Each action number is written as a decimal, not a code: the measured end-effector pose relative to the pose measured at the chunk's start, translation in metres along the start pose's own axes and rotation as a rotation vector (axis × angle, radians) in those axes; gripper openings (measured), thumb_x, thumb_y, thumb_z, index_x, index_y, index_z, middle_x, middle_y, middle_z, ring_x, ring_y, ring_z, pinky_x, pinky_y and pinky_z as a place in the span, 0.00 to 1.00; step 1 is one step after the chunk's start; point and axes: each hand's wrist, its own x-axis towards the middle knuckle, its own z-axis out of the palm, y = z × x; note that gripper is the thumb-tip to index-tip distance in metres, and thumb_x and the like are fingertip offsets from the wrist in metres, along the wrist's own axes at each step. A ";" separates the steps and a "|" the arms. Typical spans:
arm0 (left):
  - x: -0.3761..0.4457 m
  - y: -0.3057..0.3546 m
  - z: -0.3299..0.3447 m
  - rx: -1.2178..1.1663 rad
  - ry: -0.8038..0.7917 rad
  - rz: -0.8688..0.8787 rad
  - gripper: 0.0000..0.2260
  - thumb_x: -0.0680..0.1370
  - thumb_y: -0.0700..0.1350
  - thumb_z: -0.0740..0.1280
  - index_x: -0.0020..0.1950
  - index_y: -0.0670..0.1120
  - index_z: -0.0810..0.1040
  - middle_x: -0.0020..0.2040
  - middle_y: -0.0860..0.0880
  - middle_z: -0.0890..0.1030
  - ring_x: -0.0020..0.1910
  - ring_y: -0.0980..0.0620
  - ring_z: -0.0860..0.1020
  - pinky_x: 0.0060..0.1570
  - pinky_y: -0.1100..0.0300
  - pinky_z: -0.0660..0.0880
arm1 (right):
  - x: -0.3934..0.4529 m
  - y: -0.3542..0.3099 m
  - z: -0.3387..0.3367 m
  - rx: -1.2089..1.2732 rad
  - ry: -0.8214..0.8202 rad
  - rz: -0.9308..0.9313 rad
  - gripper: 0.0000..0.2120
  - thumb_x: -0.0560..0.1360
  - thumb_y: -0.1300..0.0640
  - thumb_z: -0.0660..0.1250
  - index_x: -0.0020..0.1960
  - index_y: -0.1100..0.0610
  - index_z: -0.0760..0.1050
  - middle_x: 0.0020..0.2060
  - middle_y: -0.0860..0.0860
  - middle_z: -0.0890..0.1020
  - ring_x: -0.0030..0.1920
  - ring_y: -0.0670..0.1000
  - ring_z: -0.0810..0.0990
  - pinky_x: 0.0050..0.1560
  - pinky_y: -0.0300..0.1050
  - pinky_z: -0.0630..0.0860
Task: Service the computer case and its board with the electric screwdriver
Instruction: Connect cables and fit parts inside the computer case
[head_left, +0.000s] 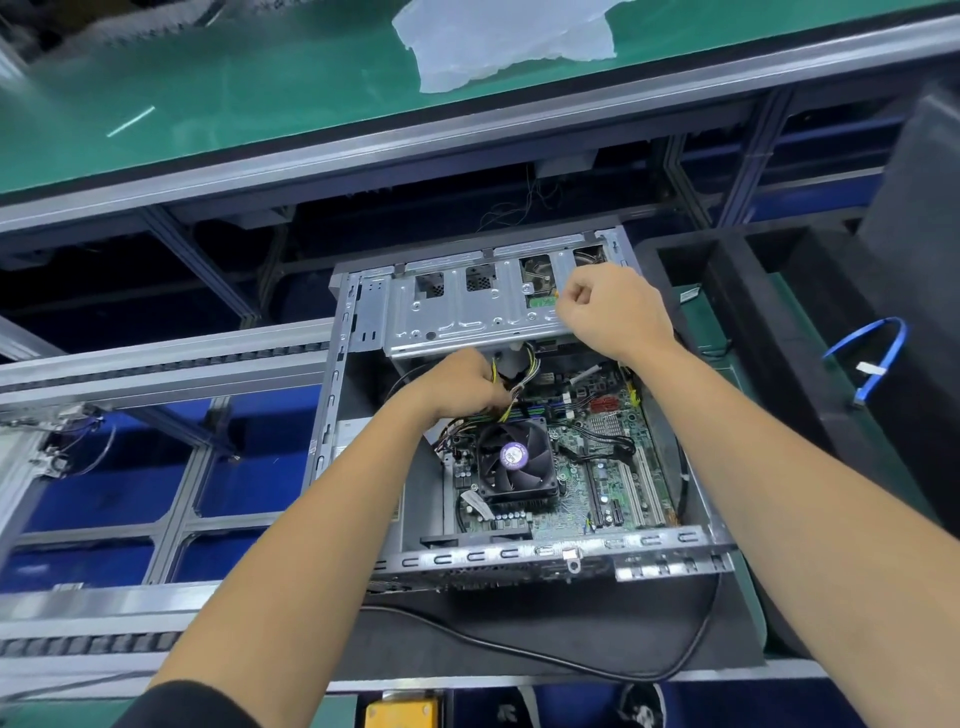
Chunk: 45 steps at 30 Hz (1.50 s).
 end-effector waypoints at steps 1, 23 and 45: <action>-0.001 0.000 0.001 -0.071 -0.009 0.008 0.12 0.74 0.44 0.69 0.33 0.42 0.73 0.30 0.48 0.73 0.30 0.52 0.69 0.37 0.59 0.67 | 0.000 0.000 0.000 -0.002 0.000 -0.001 0.08 0.75 0.56 0.63 0.41 0.57 0.79 0.38 0.51 0.83 0.42 0.55 0.80 0.39 0.44 0.72; 0.009 0.020 0.045 0.501 0.356 -0.003 0.34 0.76 0.69 0.48 0.56 0.39 0.70 0.52 0.39 0.78 0.50 0.39 0.77 0.41 0.52 0.68 | 0.000 0.000 0.000 0.030 -0.011 -0.002 0.06 0.74 0.56 0.64 0.39 0.52 0.77 0.32 0.43 0.78 0.40 0.51 0.78 0.36 0.42 0.66; 0.025 0.026 0.040 0.215 0.191 0.031 0.12 0.80 0.53 0.59 0.49 0.44 0.70 0.53 0.42 0.78 0.47 0.44 0.74 0.42 0.55 0.67 | 0.002 0.002 0.001 0.029 -0.017 -0.007 0.06 0.75 0.56 0.64 0.39 0.52 0.76 0.32 0.43 0.76 0.38 0.51 0.75 0.35 0.39 0.64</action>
